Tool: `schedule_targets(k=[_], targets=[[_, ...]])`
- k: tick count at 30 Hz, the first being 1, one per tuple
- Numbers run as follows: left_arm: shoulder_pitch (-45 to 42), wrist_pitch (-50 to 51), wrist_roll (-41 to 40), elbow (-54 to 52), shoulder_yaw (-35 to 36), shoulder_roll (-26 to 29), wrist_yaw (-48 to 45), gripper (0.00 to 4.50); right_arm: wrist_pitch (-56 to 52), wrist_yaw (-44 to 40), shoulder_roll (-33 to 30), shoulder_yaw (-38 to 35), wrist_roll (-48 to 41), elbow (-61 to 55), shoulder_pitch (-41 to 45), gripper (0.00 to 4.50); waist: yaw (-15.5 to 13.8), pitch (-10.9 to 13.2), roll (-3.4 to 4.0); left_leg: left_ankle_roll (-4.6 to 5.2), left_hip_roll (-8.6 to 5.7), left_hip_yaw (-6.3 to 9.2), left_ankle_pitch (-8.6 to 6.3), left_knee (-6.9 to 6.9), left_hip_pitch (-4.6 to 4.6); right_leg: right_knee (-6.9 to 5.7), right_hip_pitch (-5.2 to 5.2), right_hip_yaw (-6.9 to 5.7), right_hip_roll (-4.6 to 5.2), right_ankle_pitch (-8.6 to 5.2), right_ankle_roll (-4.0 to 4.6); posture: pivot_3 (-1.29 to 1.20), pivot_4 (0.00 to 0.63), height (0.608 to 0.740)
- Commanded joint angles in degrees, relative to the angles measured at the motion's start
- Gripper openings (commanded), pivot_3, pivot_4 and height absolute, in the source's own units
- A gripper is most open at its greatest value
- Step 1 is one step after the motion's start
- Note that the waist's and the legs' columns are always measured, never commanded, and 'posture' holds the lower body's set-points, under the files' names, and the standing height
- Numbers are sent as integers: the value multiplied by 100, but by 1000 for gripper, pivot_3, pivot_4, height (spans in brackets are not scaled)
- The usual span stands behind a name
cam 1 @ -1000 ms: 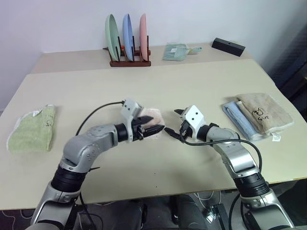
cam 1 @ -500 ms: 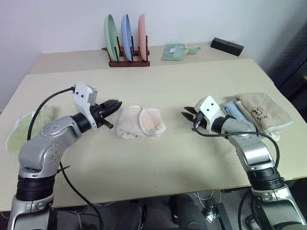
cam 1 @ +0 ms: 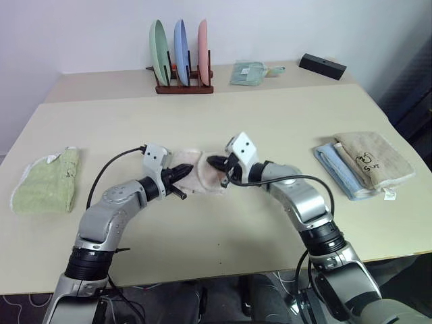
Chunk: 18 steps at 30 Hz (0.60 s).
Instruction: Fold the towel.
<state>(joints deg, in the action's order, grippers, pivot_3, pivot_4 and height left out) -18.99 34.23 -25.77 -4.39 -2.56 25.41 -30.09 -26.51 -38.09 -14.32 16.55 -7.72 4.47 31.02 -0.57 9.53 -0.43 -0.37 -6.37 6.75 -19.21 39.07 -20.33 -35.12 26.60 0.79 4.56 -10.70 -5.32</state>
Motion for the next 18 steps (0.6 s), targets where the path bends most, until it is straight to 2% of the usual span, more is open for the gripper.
schedule_targets(k=[1,4,10,12,14,16,18], targets=[[-91,-309,267,239,-84,-96,-100,0,310,-58,33,167,190,337,-90,47,1,0,0,0,0,0,0,0,-1,0,1,-1,0,0,0,0,150,730],[-16,-472,456,506,-143,-194,-122,0,432,-8,54,176,298,656,-140,47,7,-7,3,0,0,-2,0,0,7,-2,-4,-2,0,0,0,0,150,730],[173,-632,483,438,-15,-304,-147,0,574,-30,54,-5,214,547,-92,47,4,-9,3,0,1,-1,0,0,25,-3,-21,-2,0,0,0,0,150,730],[222,-525,229,204,255,-335,-125,0,481,-101,5,-235,-12,298,-29,559,8,-9,3,0,1,-1,0,0,24,-3,-20,-2,0,0,0,0,150,730],[239,-248,-296,-192,779,-370,-26,515,443,-163,-167,-469,-131,-40,57,1318,15,-8,3,0,1,-1,0,0,17,-3,-13,-2,0,0,0,0,150,730],[202,154,-953,-545,1425,-435,252,1236,381,-285,-387,-649,-244,-386,80,2316,15,-6,2,0,1,1,0,3,0,-5,1,-1,1,0,-1,0,150,730],[168,604,-1588,-734,2031,-470,608,2208,319,-447,-619,-767,-362,-737,38,3266,15,-6,2,0,1,2,0,6,-8,-5,8,-1,1,0,-1,0,150,730]])
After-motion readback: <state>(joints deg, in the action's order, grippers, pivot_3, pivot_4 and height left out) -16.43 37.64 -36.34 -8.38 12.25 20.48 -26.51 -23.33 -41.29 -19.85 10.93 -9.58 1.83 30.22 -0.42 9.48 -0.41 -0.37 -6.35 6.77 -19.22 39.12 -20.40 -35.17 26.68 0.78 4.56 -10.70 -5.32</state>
